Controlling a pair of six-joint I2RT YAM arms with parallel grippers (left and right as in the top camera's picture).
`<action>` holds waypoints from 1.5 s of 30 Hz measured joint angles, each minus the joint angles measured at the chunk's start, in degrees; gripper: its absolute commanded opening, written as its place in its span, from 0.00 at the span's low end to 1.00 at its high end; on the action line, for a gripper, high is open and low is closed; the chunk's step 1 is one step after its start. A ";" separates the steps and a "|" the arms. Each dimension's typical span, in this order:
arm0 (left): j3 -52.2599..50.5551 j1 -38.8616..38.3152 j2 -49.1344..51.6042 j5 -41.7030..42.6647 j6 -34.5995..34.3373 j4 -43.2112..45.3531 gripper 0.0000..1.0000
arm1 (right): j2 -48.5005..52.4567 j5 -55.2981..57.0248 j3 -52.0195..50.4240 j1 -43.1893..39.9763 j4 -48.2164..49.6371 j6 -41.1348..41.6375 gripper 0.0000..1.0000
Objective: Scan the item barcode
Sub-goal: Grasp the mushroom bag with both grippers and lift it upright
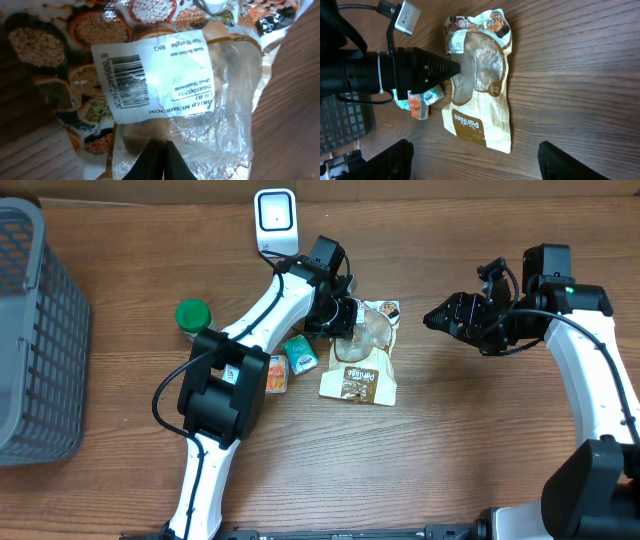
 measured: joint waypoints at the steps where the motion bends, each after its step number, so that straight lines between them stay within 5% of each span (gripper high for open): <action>1: 0.00 0.00 0.07 0.04 0.00 -0.13 0.04 | 0.20 0.00 0.00 -0.02 0.04 -0.13 0.79; 24: 0.00 0.00 1.49 -3.37 -0.37 -6.54 0.04 | 18.91 -5.38 -0.17 0.57 3.93 -7.02 0.85; 35: 0.00 0.00 1.49 -3.80 -0.37 -7.41 0.04 | 25.90 -10.38 -0.22 8.31 8.92 -6.73 0.86; 45: 0.00 0.00 1.49 -3.82 -0.37 -7.93 0.04 | 27.61 -11.52 -0.24 11.63 16.52 0.61 0.54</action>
